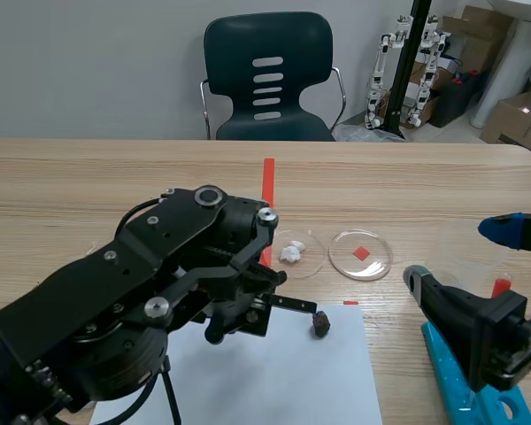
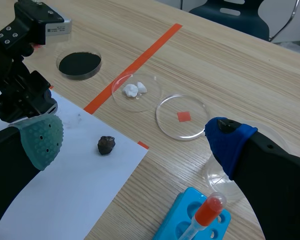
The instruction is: Put the middle mineral back
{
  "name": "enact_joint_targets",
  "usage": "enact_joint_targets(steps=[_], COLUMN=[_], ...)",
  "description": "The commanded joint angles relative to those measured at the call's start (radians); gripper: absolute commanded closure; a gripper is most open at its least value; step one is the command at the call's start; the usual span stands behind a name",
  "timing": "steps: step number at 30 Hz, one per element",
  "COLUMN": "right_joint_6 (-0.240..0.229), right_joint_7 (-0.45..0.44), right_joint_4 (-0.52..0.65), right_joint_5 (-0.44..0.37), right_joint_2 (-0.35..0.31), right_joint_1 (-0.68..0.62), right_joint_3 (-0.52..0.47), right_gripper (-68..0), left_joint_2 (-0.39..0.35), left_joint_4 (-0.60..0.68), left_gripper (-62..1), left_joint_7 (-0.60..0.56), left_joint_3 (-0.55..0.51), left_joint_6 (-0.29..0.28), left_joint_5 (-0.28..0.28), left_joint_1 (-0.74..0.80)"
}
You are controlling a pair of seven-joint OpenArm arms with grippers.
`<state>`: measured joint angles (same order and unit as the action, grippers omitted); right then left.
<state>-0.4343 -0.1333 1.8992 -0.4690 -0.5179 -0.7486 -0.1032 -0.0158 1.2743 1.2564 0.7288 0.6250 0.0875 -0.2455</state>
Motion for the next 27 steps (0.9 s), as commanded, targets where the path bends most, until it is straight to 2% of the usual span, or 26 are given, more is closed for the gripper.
enact_joint_targets(steps=[1,8,15,20,27], right_joint_6=[-0.001,-0.001,-0.001,-0.001,-0.001], right_joint_7=[-0.016,-0.016,-0.016,-0.016,-0.016], right_joint_4=[0.020,0.020,0.020,0.020,0.020], right_joint_5=[-0.010,-0.010,-0.010,-0.010,-0.010], right_joint_2=[-0.003,-0.003,-0.003,-0.003,-0.003], right_joint_1=[0.001,0.001,0.001,0.001,0.001], right_joint_3=[-0.008,-0.008,-0.008,-0.008,-0.008], right_gripper=[-59.1,-59.1,-59.1,-59.1,-59.1], left_joint_2=[0.016,0.049,0.068,0.069,0.070], left_joint_4=[-0.005,-0.108,-0.180,-0.190,-0.190], left_gripper=[-8.8,-8.8,-8.8,-8.8,-8.8], left_joint_7=[-0.003,-0.012,-0.053,-0.102,-0.116], left_joint_3=[0.002,0.017,0.017,0.017,0.017], left_joint_6=[0.001,0.001,0.001,-0.010,-0.018], left_joint_5=[-0.001,0.011,0.069,0.117,0.138], left_joint_1=[-0.024,-0.080,-0.107,-0.107,-0.106])
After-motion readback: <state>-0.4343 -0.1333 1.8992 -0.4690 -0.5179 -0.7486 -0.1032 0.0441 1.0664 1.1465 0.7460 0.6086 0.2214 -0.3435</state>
